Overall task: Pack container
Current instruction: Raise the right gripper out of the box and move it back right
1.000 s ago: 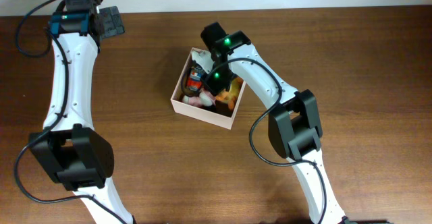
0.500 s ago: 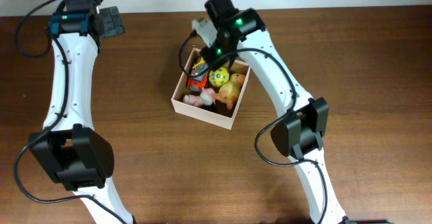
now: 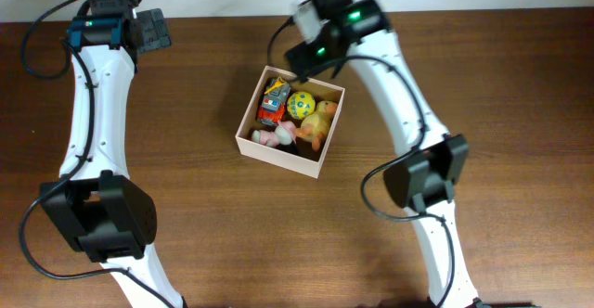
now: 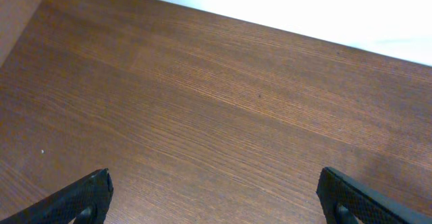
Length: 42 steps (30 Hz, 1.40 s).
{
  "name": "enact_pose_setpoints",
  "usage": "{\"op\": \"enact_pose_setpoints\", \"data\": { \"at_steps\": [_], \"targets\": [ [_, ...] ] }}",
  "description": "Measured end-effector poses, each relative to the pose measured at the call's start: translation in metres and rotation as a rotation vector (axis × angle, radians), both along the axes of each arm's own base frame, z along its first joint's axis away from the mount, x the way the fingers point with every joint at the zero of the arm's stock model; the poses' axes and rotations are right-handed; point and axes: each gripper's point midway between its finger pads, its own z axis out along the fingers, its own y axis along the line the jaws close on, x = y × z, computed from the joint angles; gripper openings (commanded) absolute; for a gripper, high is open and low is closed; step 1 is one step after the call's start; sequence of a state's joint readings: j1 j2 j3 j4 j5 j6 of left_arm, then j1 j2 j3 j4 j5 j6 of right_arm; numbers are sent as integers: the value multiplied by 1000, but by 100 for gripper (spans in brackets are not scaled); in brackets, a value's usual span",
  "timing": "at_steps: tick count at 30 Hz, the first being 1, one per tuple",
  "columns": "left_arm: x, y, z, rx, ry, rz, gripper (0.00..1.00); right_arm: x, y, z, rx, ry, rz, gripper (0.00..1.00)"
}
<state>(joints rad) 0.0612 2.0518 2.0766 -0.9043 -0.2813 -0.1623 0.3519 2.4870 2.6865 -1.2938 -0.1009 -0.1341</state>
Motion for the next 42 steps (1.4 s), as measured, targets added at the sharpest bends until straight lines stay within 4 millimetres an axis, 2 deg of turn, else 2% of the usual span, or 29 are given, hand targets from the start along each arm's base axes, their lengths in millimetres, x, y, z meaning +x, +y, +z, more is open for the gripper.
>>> {"op": "enact_pose_setpoints", "data": {
  "at_steps": [3,7,10,20,42],
  "targets": [
    [0,0,0,0,0,0,99,17,-40,9,6,-25,-88,99],
    [0,0,0,0,0,0,99,31,-88,11,1,-31,-190,99],
    [0,0,0,0,0,0,99,35,-105,11,-1,-36,-221,99],
    [0,0,0,0,0,0,99,40,-117,12,2,-45,-245,99],
    [0,0,0,0,0,0,99,40,-117,12,2,-45,-246,99]
  ]
}}
